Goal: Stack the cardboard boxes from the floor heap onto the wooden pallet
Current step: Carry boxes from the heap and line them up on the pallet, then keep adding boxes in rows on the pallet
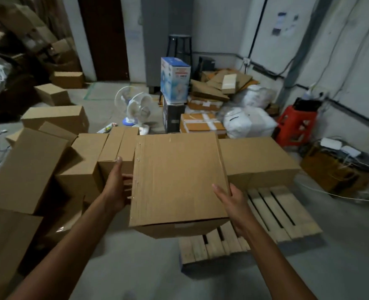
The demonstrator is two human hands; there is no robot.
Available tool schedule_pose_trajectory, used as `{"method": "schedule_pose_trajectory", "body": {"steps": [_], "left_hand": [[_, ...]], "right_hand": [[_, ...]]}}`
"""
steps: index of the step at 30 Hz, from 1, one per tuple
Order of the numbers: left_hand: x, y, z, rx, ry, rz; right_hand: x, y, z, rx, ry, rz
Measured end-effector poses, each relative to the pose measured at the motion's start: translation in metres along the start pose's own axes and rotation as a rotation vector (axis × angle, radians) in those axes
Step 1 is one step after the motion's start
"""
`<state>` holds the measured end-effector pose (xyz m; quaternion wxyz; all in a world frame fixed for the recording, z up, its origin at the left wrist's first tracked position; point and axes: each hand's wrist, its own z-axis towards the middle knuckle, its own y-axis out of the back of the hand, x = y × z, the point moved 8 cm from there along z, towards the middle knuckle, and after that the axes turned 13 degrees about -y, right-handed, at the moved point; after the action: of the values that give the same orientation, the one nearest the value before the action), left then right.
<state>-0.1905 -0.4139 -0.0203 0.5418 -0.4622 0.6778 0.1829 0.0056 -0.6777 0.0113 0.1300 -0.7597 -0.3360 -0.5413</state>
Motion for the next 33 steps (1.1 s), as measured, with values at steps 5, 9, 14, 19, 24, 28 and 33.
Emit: {"method": "schedule_pose_trajectory", "body": {"steps": [5,9,14,19,24,28,33], "left_hand": [[0.016,-0.048,0.015,0.307,0.31,-0.074],[0.024,-0.095,0.031,0.551,0.346,-0.056],[0.049,-0.12,0.06,0.659,0.388,-0.143],[0.112,-0.103,0.115,0.376,0.372,-0.079],[0.173,-0.096,0.162,0.344,0.364,-0.022],[0.226,-0.095,0.173,0.312,0.378,0.02],[0.313,-0.092,0.178,0.226,0.41,-0.012]], "right_hand": [[-0.021,0.067,-0.009,0.065,0.002,-0.039],[-0.037,0.08,0.01,0.12,-0.034,-0.098],[-0.061,0.09,0.066,0.113,-0.238,-0.104],[-0.093,0.072,0.146,0.237,-0.603,0.097],[-0.114,0.074,0.216,0.188,-0.894,0.068],[-0.143,0.072,0.257,0.115,-0.965,-0.075],[-0.229,0.069,0.285,0.117,-1.004,-0.134]]}}
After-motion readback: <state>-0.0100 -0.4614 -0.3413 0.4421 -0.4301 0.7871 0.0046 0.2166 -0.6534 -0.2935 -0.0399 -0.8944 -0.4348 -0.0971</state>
